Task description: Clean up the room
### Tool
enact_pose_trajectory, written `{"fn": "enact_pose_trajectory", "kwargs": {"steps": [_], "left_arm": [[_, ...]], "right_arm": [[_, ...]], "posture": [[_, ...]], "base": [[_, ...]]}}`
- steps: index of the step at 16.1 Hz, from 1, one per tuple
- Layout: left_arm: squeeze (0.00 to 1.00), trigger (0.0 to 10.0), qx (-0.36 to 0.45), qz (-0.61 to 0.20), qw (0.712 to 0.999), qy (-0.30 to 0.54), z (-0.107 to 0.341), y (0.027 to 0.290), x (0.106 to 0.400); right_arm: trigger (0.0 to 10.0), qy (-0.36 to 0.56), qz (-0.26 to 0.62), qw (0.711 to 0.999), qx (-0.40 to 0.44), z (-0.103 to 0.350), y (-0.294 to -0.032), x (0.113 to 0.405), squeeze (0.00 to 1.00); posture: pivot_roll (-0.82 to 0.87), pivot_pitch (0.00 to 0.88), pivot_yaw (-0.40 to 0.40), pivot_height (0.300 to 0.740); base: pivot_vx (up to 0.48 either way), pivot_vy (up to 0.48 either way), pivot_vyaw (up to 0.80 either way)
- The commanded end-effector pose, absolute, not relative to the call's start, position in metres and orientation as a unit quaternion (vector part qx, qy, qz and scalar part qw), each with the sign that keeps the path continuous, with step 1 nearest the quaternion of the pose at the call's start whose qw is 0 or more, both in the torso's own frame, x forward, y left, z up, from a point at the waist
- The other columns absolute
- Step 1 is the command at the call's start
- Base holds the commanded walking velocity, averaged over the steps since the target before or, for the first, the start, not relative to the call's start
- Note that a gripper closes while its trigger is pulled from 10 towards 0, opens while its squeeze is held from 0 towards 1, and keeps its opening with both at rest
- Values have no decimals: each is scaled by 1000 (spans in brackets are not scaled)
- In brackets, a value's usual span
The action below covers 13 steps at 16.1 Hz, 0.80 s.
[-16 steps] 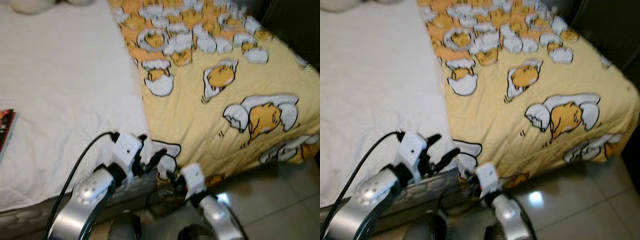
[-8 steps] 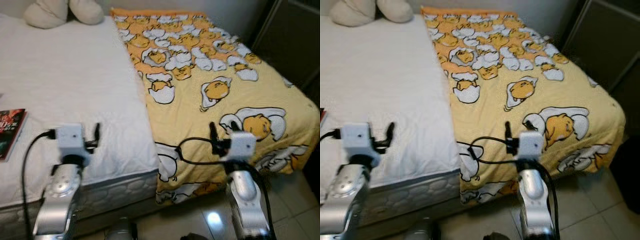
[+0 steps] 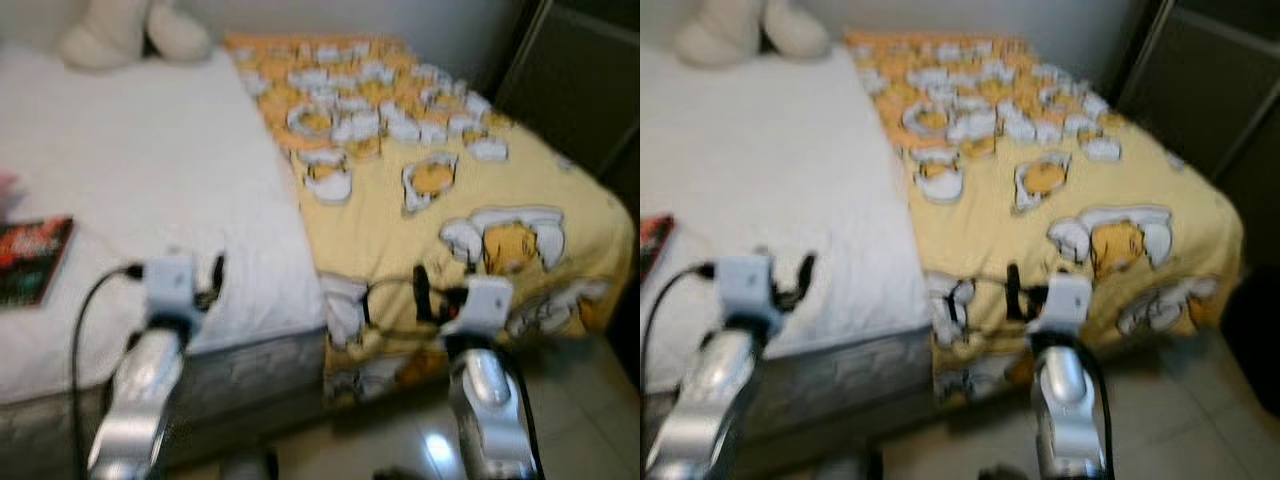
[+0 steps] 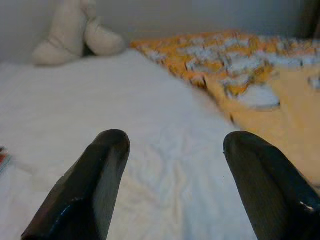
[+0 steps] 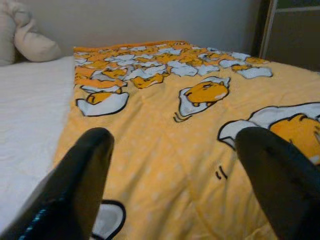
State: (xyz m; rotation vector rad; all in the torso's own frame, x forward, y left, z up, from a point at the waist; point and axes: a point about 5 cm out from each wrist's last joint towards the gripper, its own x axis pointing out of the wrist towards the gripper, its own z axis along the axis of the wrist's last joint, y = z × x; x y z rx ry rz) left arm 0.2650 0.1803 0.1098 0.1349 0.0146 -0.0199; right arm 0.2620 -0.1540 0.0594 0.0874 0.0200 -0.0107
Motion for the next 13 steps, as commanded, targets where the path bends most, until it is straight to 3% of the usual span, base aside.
{"fn": "enact_pose_trajectory", "kwargs": {"steps": [1, 2, 8, 13], "left_arm": [[0, 10000, 61, -25, 998, 13, 110, 173, 266], [0, 10000, 60, -29, 998, 12, 110, 172, 267], [0, 10000, 16, 20, 999, 46, 96, 189, 264], [0, 10000, 40, 36, 998, 42, 96, 195, 265]], "right_arm": [[10000, 5, 34, 999, 32, 66, -142, 274, 0], [10000, 4, 43, 999, 29, 67, -138, 276, 0], [10000, 17, 8, 998, 67, 64, -145, 285, 0], [10000, 15, 10, 997, 73, 66, -144, 294, 0]], "posture": [[80, 0, -16, 706], [79, 0, -15, 706], [78, 0, 2, 706], [98, 0, -9, 706]], "base": [[0, 0, 0], [0, 0, 0], [0, 0, 734], [0, 0, 694]]}}
